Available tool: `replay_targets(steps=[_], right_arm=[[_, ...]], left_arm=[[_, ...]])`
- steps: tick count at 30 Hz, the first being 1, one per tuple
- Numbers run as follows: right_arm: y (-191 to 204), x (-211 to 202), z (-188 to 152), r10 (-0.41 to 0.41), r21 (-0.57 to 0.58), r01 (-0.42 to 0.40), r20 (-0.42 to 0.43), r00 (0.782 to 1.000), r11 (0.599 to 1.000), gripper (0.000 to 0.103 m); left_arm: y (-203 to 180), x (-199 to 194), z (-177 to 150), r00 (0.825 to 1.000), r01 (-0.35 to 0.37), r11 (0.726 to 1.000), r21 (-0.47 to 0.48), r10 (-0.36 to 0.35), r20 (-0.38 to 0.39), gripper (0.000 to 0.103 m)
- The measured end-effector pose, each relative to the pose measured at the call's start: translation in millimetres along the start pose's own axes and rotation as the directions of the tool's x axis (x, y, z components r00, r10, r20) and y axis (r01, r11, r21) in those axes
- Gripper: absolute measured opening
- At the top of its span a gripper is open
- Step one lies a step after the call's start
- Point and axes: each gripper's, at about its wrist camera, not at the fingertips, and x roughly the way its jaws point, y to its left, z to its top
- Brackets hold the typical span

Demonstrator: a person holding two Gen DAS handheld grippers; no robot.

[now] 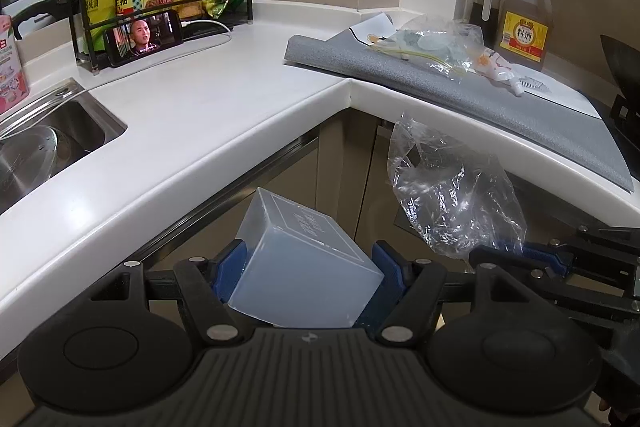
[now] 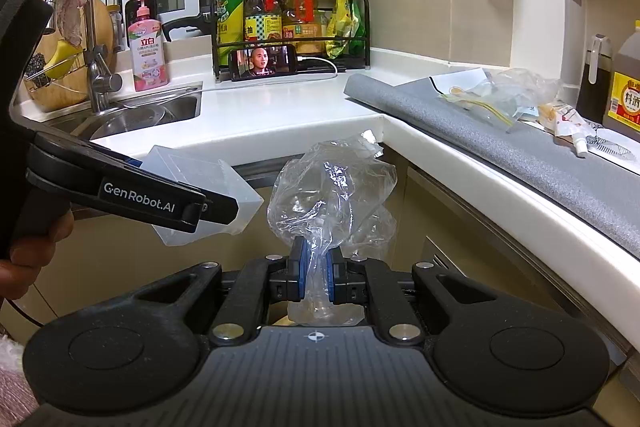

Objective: Collect trash
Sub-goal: 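Carry the box with the left gripper and the bag with the right gripper toward the bin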

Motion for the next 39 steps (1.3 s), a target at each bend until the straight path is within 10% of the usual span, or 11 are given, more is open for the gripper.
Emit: replay_targets(steps=[39], right_arm=[[-21,19,-19,-0.037,0.060,0.043,-0.095,0.995,0.997,0.011]], left_arm=[[-16,51,5,0.991,0.047,0.998,0.032,-0.043,-0.124,0.074]])
